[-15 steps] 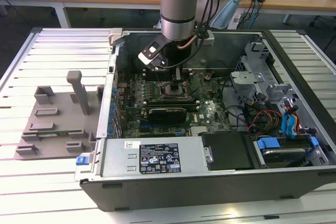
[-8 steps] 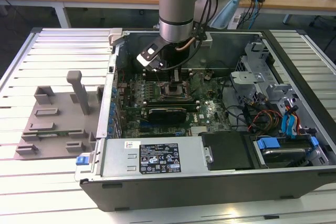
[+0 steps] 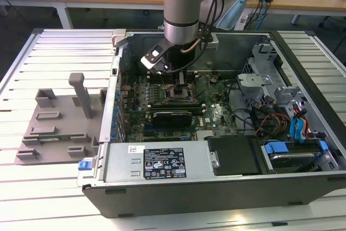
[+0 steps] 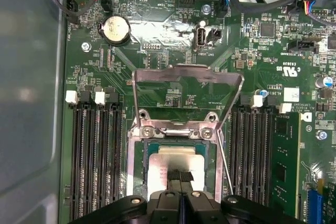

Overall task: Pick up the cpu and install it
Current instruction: 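Place the cpu into insertion slot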

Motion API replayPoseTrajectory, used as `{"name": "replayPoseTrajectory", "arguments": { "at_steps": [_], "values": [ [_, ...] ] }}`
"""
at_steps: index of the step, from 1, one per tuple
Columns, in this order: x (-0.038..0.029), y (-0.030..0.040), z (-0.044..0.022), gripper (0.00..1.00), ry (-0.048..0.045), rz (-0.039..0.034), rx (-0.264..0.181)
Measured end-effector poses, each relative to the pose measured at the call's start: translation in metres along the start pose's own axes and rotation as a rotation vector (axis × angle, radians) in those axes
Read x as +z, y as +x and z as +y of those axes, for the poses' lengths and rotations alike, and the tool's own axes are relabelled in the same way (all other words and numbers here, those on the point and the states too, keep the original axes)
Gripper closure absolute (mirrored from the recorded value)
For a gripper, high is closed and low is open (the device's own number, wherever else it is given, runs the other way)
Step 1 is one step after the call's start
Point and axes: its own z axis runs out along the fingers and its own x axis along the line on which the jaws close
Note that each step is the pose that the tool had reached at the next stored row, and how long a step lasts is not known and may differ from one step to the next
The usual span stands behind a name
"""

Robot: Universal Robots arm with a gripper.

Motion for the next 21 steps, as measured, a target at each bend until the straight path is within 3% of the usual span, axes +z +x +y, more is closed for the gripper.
{"name": "replayPoseTrajectory", "arguments": {
  "at_steps": [3,5,7,10,21],
  "values": [
    [-0.0002,-0.0001,0.0053,0.89,-0.0004,0.0002,0.000],
    [-0.0135,-0.0007,0.0067,0.89,0.0003,0.0002,0.000],
    [-0.0220,-0.0010,0.0073,0.89,0.0006,0.0001,0.000],
    [-0.0294,-0.0013,0.0075,0.89,0.0006,0.0000,0.000],
    [-0.0440,-0.0019,0.0080,0.89,0.0006,0.0001,0.000]
  ]
}}
